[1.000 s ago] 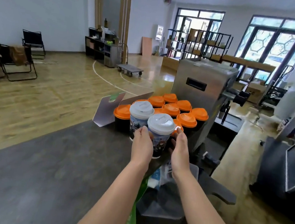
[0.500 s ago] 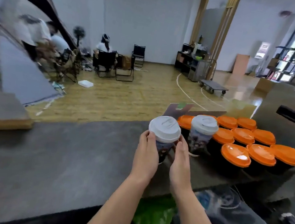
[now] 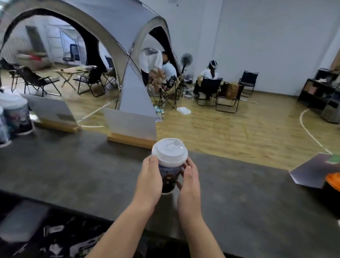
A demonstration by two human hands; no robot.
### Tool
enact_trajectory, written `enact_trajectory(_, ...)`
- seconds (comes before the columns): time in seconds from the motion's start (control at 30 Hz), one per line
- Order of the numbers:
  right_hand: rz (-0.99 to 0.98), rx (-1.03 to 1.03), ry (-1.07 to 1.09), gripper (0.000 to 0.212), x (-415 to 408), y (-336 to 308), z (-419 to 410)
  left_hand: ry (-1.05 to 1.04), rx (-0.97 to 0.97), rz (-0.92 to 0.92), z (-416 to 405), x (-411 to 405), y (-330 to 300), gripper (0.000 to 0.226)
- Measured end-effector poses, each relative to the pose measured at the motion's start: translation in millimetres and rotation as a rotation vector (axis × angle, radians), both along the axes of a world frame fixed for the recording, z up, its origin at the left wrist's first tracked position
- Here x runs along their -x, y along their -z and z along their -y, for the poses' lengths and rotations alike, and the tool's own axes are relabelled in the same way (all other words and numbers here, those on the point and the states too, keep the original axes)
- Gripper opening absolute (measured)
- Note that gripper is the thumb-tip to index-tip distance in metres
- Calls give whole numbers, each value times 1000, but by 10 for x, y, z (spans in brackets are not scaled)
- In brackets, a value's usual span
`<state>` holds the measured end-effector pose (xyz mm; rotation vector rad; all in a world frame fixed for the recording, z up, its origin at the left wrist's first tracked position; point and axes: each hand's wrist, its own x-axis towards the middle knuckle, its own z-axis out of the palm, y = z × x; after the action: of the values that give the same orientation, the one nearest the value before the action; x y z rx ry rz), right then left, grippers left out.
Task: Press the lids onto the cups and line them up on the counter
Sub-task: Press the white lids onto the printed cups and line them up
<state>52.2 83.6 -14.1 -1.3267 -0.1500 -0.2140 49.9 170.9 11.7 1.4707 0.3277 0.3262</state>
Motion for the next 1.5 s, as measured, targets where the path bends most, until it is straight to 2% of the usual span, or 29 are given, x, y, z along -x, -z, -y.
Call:
enact_trajectory(0.1, 4, 73, 82, 28, -153, 52, -290, 36, 20, 28, -316, -174, 78, 32)
enact_trajectory(0.27, -62, 108, 277, 58, -342, 186, -690, 145, 35, 54, -637, -378, 154, 34)
enact_trajectory(0.4, -71, 137, 358, 37, -448, 217, -862, 217, 21, 54, -778, -531, 156, 34)
enact_trajectory(0.47, -89, 122, 375, 33, -496, 211, -868, 242, 16, 34, -803, -619, 165, 37)
enact_trajectory(0.6, -148, 102, 380, 33, -504, 160, -774, 328, 108, -28, -827, -778, 114, 44)
enact_trajectory(0.7, -124, 176, 345, 37, -516, 103, -676, 341, 141, -58, -854, -851, 56, 44)
enact_trajectory(0.77, -120, 253, 304, 41, -552, 70, -627, 264, 151, -15, -848, -908, 37, 37)
enact_trajectory(0.87, -68, 292, 287, 41, -629, 47, -597, 36, 56, 129, -803, -976, 10, 22)
enact_trajectory(0.93, -21, 258, 240, 40, -677, 41, -593, -21, 0, 165, -756, -948, -10, 27)
enact_trajectory(1.03, 11, 234, 121, 38, -734, 25, -569, 89, -22, 175, -685, -882, 16, 41)
enact_trajectory(1.1, -5, 231, 96, 35, -789, 12, -541, 123, -129, 202, -670, -873, 70, 46)
enact_trajectory(1.17, -15, 182, 116, 27, -854, -10, -528, 124, -179, 246, -672, -885, 92, 37)
enact_trajectory(1.27, 15, 169, 134, 20, -925, -45, -565, 139, -100, 304, -652, -897, 104, 27)
enact_trajectory(1.43, 89, 1, 66, 45, -977, 57, -644, 111, -15, 379, -611, -977, 155, 27)
enact_trajectory(1.5, 102, -30, 74, 47, -1006, 84, -648, 101, -1, 407, -592, -1013, 187, 27)
